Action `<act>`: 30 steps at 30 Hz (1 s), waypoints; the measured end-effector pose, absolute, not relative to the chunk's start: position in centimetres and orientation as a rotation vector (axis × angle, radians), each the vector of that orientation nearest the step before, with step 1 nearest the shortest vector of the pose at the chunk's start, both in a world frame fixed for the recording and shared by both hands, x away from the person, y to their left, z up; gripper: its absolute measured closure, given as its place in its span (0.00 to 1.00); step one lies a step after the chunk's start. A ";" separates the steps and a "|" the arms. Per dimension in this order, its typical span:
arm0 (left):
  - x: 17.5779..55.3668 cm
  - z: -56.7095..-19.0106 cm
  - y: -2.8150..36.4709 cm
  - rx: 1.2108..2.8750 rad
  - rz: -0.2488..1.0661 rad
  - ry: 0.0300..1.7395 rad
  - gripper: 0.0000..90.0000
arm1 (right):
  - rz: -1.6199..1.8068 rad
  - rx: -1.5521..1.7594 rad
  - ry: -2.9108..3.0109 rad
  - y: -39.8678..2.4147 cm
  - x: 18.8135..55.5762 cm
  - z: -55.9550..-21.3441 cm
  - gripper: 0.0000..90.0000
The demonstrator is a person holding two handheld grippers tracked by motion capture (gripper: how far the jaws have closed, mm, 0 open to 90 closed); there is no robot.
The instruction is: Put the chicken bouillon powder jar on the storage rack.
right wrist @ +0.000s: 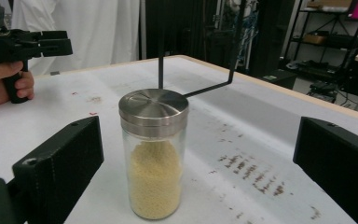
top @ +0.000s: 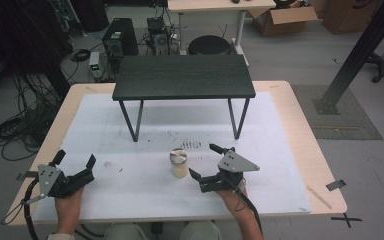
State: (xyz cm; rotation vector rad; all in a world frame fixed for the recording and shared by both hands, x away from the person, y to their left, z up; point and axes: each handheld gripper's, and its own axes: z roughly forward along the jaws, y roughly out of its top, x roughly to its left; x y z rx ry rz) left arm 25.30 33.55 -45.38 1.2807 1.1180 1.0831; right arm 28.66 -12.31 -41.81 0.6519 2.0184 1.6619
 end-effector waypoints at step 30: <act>25.3 -45.4 33.6 1.278 1.082 1.118 0.01 | 1.619 0.617 2.164 -8.3 30.4 -42.7 0.02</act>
